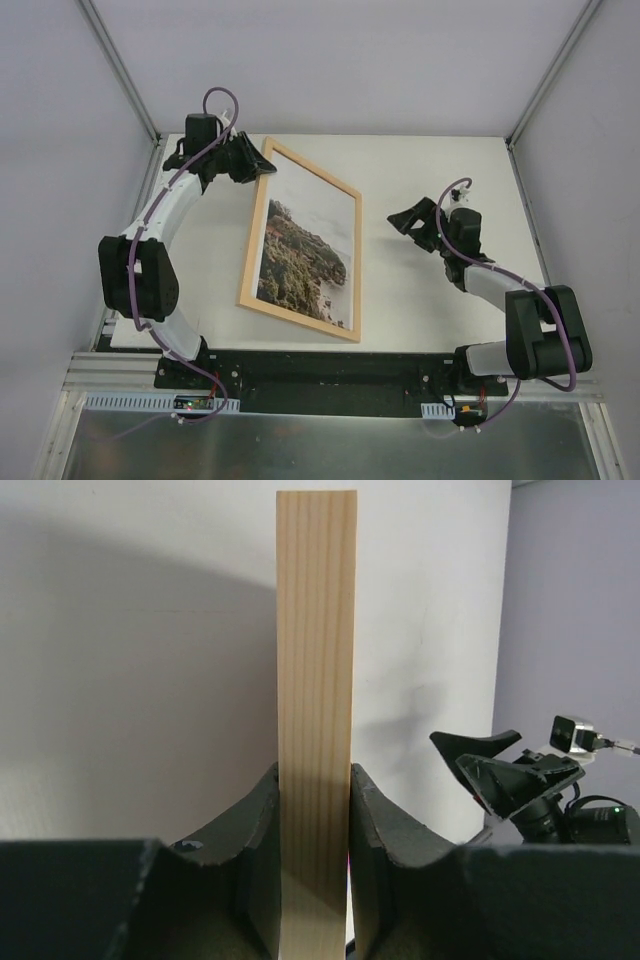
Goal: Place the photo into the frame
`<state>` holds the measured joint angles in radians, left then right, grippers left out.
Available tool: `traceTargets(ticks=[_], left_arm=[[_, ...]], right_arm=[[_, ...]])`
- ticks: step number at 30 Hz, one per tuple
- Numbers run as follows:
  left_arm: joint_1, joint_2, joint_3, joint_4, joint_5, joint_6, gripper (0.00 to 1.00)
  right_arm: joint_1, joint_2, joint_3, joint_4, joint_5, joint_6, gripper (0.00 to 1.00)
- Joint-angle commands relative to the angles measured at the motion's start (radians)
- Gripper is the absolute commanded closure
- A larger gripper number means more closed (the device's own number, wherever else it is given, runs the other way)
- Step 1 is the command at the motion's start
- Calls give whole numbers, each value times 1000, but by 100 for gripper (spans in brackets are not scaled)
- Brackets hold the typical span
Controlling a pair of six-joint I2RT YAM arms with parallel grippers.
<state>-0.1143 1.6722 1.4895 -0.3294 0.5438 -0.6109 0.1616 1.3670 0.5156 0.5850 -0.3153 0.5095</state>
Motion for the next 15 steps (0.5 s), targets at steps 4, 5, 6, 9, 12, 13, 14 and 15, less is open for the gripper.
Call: traceTargets(ticks=[4, 5, 6, 9, 12, 13, 14, 15], left_arm=[[1, 53, -259, 478, 59, -101, 100], [1, 70, -285, 537, 62, -116, 100], [1, 98, -299, 590, 67, -128, 100], [1, 182, -314, 702, 90, -153, 100], [1, 253, -324, 776, 113, -176, 95], [1, 273, -324, 788, 114, -179, 88], [2, 285, -328, 806, 119, -182, 82], [4, 303, -330, 811, 119, -182, 74]], right_arm=[[-37, -14, 6, -37, -88, -78, 4], [-45, -6, 11, -43, -94, -84, 4], [-51, 1, 18, -50, -106, -91, 4], [-63, 23, 32, -59, -137, -106, 4], [-74, 40, 46, -80, -157, -132, 4], [-79, 46, 49, -80, -166, -135, 4], [-82, 52, 50, -80, -171, -138, 4], [-82, 58, 54, -82, -177, -141, 4]])
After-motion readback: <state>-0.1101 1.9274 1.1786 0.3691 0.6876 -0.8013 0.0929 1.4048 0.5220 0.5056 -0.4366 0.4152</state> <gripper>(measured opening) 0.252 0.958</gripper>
